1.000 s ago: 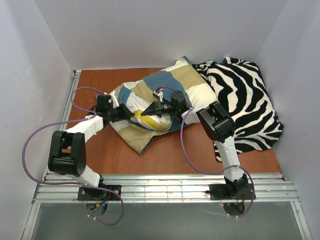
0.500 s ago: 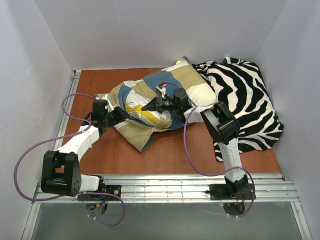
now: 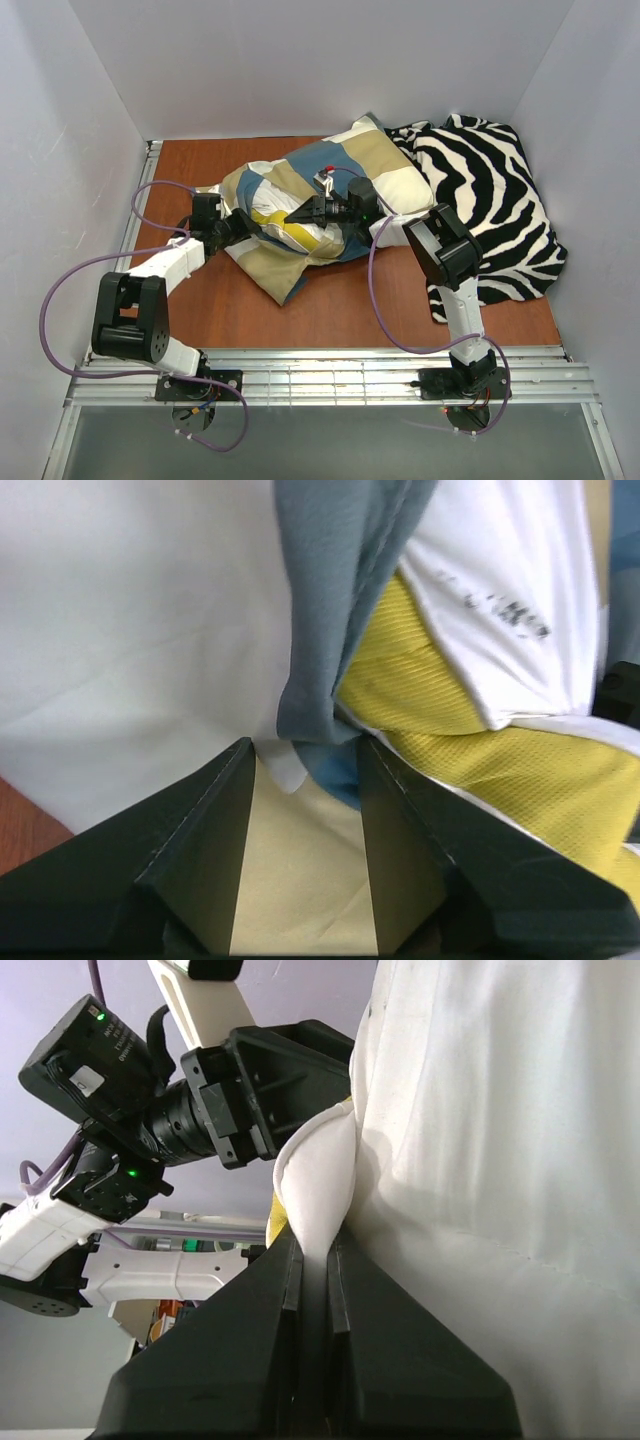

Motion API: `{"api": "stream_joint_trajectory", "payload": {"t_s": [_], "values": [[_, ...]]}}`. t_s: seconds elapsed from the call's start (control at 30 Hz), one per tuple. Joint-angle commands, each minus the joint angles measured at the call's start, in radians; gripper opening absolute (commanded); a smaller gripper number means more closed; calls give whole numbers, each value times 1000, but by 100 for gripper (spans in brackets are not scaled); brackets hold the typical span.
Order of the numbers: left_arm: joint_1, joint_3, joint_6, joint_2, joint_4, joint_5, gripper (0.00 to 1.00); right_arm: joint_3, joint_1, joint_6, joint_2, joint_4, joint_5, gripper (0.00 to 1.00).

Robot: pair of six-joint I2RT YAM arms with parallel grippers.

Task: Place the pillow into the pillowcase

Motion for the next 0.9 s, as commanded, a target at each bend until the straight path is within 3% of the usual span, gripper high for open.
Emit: {"api": "stream_joint_trajectory", "payload": {"t_s": [0.0,0.2,0.5,0.7,0.87], "values": [[3,39,6,-26,34,23,39,-13,-15,-12,-58,17,24,1],[11,64,83,-104,-62,-27,41,-23,-15,-20,-58,19,26,1],[29,150,145,37,-128,-61,43,-11,-14,-14,-55,22,24,1],[29,148,171,94,-179,-82,33,-5,-15,-17,-52,20,27,1],[23,153,200,127,-208,-56,33,-2,-8,-25,-39,19,33,1]]}}
